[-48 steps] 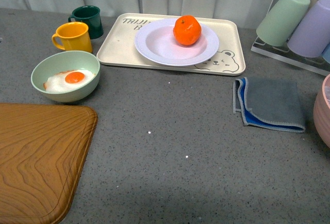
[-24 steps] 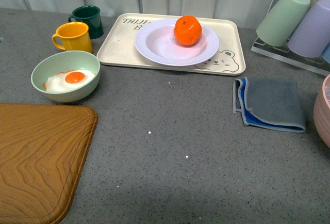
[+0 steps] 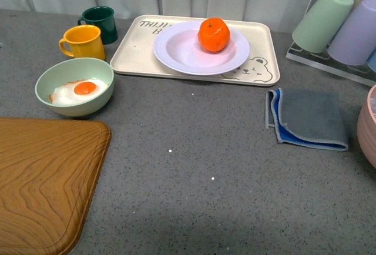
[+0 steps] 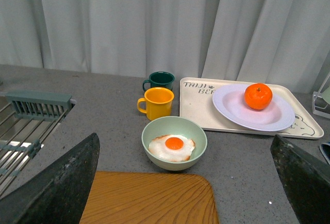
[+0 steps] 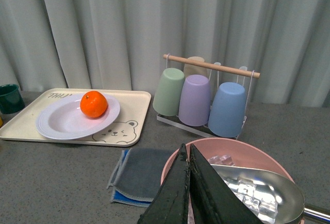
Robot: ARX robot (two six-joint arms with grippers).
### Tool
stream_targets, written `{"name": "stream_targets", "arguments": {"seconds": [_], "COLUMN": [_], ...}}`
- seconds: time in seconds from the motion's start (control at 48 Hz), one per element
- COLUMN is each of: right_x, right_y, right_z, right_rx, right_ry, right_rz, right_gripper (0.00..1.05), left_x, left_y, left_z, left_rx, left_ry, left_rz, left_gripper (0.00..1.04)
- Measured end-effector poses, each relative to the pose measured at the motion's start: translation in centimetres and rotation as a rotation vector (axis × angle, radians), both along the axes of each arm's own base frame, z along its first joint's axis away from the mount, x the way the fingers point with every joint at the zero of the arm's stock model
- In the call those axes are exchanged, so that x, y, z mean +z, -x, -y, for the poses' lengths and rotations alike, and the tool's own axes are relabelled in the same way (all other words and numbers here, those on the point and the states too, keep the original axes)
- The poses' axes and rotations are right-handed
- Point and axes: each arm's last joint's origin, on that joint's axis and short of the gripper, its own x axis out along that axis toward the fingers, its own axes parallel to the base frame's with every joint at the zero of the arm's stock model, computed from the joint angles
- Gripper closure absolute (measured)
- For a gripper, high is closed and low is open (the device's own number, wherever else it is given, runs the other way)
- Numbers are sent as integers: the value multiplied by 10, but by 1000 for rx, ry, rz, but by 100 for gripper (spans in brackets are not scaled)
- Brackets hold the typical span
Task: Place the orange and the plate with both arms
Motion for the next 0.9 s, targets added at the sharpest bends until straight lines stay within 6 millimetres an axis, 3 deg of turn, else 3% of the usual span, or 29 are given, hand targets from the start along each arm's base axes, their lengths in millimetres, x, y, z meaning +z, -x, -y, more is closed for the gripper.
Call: {"name": "stream_targets", "arguments": {"seconds": [0.646,0.896], "right_x": [0,0], "right_y": [0,0], "right_z": [0,0], "right_rx": [0,0], "right_ry": [0,-1], "right_rz": [1,1], "right_gripper": [8,9], "left_x": [0,0], "left_y": [0,0], "left_z": [0,0], "left_rx": [0,0], "left_ry": [0,0], "left_rz": [0,0], "left_gripper": [7,7]}}
